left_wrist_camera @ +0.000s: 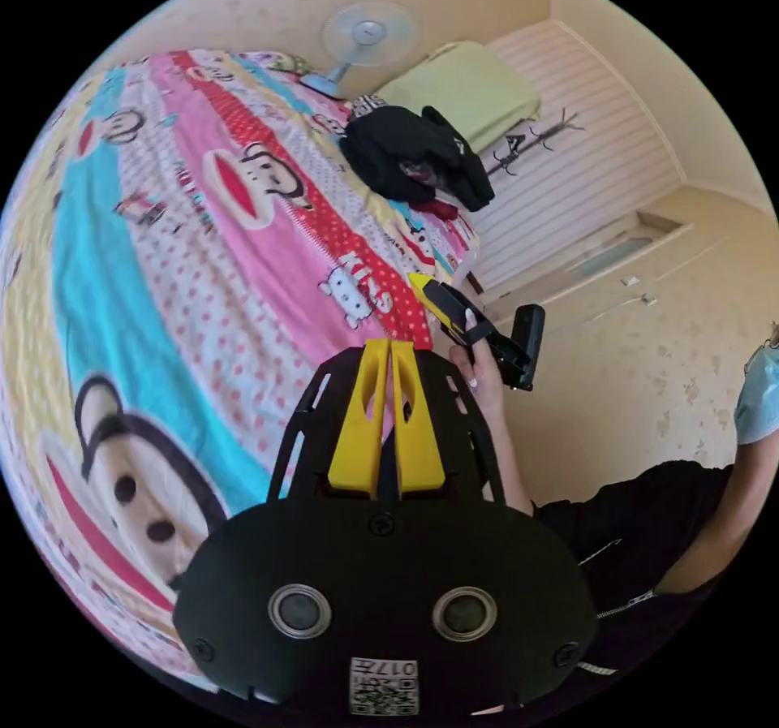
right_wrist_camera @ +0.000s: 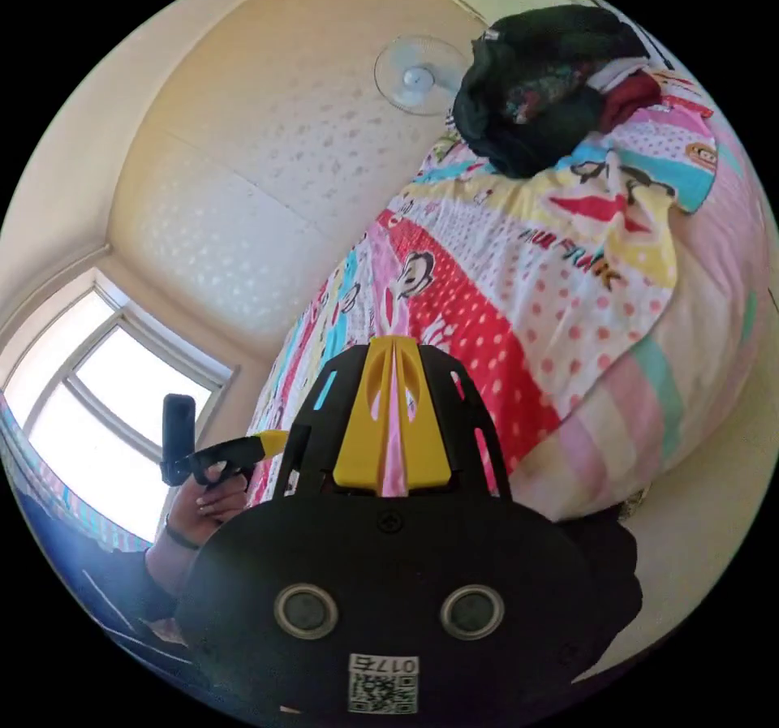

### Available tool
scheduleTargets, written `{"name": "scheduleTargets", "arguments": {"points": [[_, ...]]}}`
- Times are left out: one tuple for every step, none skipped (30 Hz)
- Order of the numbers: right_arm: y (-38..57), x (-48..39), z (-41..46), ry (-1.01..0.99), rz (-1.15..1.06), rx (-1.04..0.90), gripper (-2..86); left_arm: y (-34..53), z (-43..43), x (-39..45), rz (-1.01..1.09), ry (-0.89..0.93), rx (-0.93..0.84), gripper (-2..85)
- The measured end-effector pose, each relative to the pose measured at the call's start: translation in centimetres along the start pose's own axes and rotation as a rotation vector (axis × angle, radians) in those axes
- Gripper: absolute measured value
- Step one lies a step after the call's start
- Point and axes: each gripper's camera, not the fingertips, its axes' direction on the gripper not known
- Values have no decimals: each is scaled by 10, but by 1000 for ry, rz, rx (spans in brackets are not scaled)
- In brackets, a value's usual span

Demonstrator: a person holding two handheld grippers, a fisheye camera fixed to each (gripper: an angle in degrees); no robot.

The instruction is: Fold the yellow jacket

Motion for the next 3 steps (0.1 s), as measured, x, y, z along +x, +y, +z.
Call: {"name": "scheduleTargets", "arguments": {"points": [[-36, 15, -20, -25, 0, 74, 8, -49, 16, 21, 74, 4, -26, -7], [-54, 23, -29, -43, -6, 106, 9, -96, 30, 43, 156, 24, -24, -4], [-88, 37, -47, -72, -25, 178, 12, -118, 36, 54, 197, 34, -13, -1]]}}
